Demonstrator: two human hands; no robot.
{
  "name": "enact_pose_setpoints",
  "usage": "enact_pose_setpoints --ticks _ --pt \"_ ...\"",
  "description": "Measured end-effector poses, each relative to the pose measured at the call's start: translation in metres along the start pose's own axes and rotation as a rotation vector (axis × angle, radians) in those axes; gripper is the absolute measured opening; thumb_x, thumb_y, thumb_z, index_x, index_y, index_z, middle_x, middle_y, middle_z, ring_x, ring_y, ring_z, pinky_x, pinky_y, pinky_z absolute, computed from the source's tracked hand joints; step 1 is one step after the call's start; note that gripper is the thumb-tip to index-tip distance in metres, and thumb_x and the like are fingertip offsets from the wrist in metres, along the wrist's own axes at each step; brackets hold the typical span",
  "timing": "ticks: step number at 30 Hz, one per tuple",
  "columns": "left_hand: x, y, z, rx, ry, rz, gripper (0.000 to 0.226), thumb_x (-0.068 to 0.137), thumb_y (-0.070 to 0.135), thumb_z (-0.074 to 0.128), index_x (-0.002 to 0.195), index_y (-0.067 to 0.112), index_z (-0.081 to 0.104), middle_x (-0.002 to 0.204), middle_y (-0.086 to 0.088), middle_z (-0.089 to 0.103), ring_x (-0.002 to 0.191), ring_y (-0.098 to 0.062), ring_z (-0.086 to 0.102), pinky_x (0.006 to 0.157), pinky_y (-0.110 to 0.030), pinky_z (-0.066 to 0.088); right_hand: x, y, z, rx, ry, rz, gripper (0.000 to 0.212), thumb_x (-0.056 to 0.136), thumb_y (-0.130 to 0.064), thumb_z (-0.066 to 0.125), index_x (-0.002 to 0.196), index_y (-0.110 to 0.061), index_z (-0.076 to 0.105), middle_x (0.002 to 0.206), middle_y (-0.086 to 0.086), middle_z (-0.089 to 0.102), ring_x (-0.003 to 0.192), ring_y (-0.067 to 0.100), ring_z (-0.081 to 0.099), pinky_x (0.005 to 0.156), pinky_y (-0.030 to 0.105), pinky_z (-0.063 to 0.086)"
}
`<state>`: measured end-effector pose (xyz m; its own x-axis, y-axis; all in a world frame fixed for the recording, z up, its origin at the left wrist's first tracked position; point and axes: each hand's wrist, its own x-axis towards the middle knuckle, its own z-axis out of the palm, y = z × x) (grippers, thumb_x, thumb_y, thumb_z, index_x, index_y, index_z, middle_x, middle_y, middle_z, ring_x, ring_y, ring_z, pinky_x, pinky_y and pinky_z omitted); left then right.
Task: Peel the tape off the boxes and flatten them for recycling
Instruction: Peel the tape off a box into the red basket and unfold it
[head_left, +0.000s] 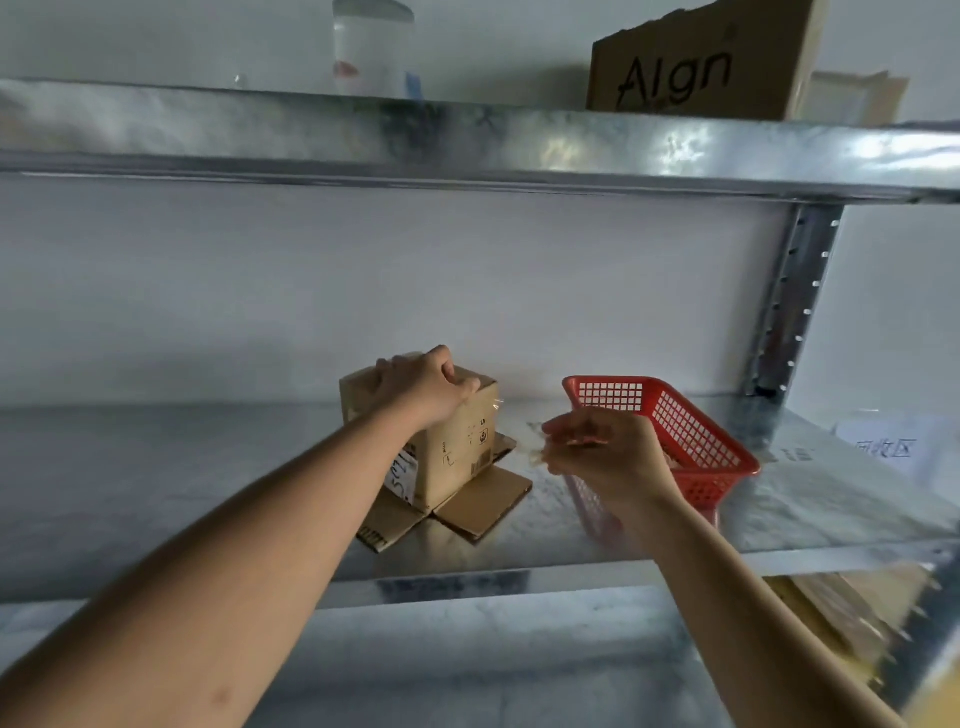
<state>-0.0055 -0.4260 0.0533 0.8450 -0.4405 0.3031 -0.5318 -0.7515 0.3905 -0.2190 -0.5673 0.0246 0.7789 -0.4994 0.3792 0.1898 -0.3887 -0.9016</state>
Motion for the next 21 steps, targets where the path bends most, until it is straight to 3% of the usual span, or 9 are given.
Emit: enact_pose_setpoints --ticks 3,9,13,16,19,21 --pt "0.003 -0.003 0.004 -0.013 0.008 -0.006 0.04 0.086 0.075 0.052 0.099 0.037 0.053 0.115 -0.002 0.062 0.117 -0.033 0.049 0.099 -0.051 0.043 -0.005 0.004 0.002 0.0 -0.108 0.078 0.02 0.076 0.005 0.084 0.081 -0.014 0.079 0.082 0.001 0.078 0.075 0.021 0.077 0.067 0.026 0.063" --pt "0.004 -0.004 0.005 -0.01 0.005 0.006 0.042 0.085 0.076 0.052 0.099 0.037 0.053 0.11 -0.001 0.063 0.11 -0.03 0.051 0.096 -0.049 0.047 -0.005 -0.001 -0.008 0.01 -0.353 0.12 0.014 0.078 0.004 0.082 0.084 -0.009 0.08 0.086 0.003 0.079 0.079 0.021 0.078 0.067 0.021 0.06" --pt "0.007 -0.004 0.004 -0.03 0.012 0.025 0.038 0.088 0.074 0.055 0.1 0.038 0.055 0.101 0.005 0.059 0.104 -0.025 0.051 0.083 -0.041 0.041 -0.002 -0.005 -0.017 0.205 -0.583 0.085 0.015 0.078 -0.003 0.086 0.09 -0.01 0.08 0.096 0.012 0.077 0.087 0.026 0.077 0.075 0.027 0.061" --pt "0.01 -0.001 0.004 -0.043 -0.003 0.032 0.037 0.088 0.073 0.056 0.102 0.039 0.055 0.093 0.011 0.052 0.104 -0.024 0.052 0.079 -0.04 0.04 0.008 0.002 -0.027 0.08 -0.295 -0.012 0.018 0.078 -0.002 0.086 0.091 -0.013 0.081 0.09 0.005 0.079 0.081 0.022 0.078 0.074 0.028 0.063" --pt "0.012 0.013 0.009 -0.047 -0.024 0.051 0.036 0.088 0.072 0.056 0.104 0.04 0.055 0.096 0.012 0.053 0.104 -0.023 0.052 0.077 -0.038 0.038 0.025 0.014 -0.046 -0.114 0.053 -0.058 0.019 0.078 -0.01 0.088 0.088 -0.024 0.081 0.081 -0.014 0.078 0.075 0.001 0.074 0.065 0.013 0.055" --pt "0.015 0.026 0.015 -0.065 -0.026 0.065 0.037 0.088 0.071 0.057 0.105 0.039 0.057 0.101 0.01 0.054 0.102 -0.021 0.052 0.077 -0.037 0.038 0.038 0.022 -0.061 -0.219 0.245 -0.057 0.015 0.077 -0.02 0.089 0.082 -0.03 0.08 0.075 -0.022 0.075 0.073 -0.007 0.07 0.064 0.013 0.051"
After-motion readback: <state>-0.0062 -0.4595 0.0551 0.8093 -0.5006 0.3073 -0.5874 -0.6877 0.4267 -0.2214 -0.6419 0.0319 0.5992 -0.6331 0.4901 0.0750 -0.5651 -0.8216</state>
